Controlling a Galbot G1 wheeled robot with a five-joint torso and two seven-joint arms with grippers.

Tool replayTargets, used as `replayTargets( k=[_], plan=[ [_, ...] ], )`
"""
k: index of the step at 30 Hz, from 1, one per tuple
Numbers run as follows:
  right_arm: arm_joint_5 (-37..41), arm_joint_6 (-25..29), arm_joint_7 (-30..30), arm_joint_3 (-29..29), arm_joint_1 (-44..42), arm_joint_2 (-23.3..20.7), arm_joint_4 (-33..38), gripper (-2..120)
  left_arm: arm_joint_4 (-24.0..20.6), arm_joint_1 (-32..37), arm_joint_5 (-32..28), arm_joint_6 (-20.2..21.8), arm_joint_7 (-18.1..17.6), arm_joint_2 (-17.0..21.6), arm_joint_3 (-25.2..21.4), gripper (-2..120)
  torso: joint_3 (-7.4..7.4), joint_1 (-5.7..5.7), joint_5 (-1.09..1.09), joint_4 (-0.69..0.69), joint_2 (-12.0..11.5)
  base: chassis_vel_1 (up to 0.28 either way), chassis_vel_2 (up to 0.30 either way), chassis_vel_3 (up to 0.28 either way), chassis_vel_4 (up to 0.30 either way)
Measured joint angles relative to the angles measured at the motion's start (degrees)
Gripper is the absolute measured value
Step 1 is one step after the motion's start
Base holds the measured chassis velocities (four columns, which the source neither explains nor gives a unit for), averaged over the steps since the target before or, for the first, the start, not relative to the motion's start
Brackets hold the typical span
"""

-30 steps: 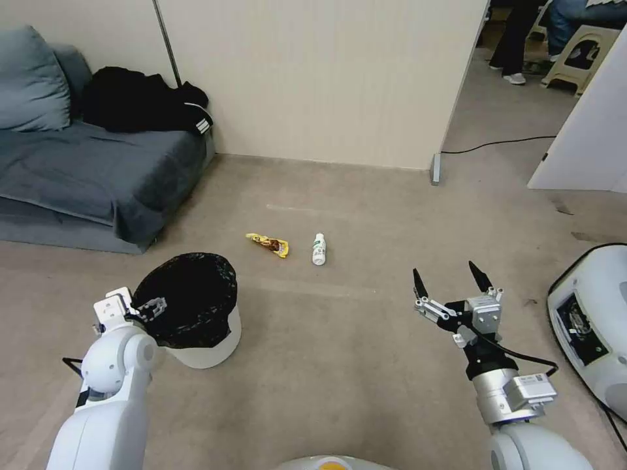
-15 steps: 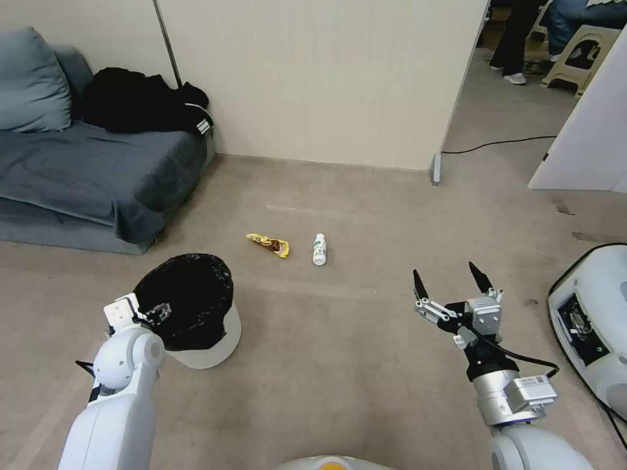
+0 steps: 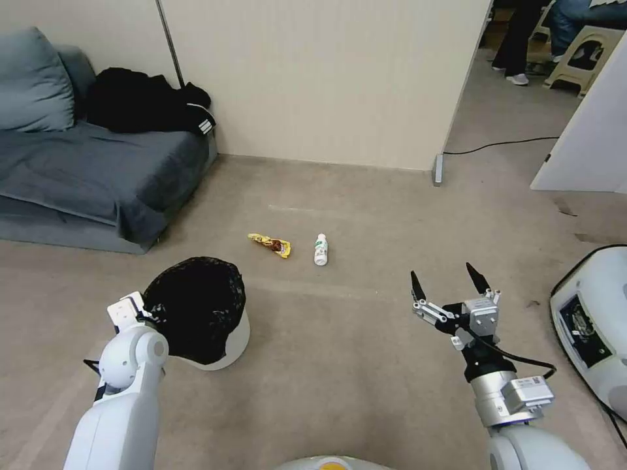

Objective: Pick up the trash bin, then pick up the garbage from the floor and place it into the trash bin.

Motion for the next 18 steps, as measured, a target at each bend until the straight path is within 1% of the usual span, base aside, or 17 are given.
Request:
replayTargets(
  k=[1,3,10,14,17,18],
  plan=[
    [0.00,0.00,0.00,0.00,0.00,0.00,0.00,100,0.00,0.00,0.00,0.00,0.00,0.00,0.00,25,0.00,0.00,0.00,0.00,0.00,0.000,0.000,0.000,0.000],
    [-0.48,0.92,0.53,-0.06,0.30,0.00,-0.05,100,-0.16,0.64,0.01,-0.01,-0.28,-0.15,0.04,21,0.00,0.00,0.02,0.01,0.00,0.000,0.000,0.000,0.000],
    [-4.22,1.06,0.91,0.02,0.45,0.00,0.36,100,-1.46,1.80,0.16,-0.01,-0.43,-0.80,0.06,19,0.00,0.00,0.02,0.01,0.00,0.000,0.000,0.000,0.000],
    [-5.53,-0.47,2.05,-0.15,0.62,0.00,0.91,100,-2.85,2.67,0.21,0.00,-0.88,-1.35,0.08,17,0.01,0.00,-0.03,0.01,0.00,0.000,0.000,0.000,0.000],
    [-5.63,-1.44,3.49,-0.25,1.02,0.00,1.44,100,-5.61,3.99,-0.23,0.22,-1.82,-1.78,0.24,11,0.02,0.01,-0.11,0.01,0.00,0.000,0.000,0.000,0.000],
    [-5.63,-1.44,3.49,-0.25,1.02,0.00,1.44,100,-5.61,3.99,-0.23,0.22,-1.82,-1.78,0.24,11,0.02,0.01,-0.11,0.01,0.00,0.000,0.000,0.000,0.000]
  ],
)
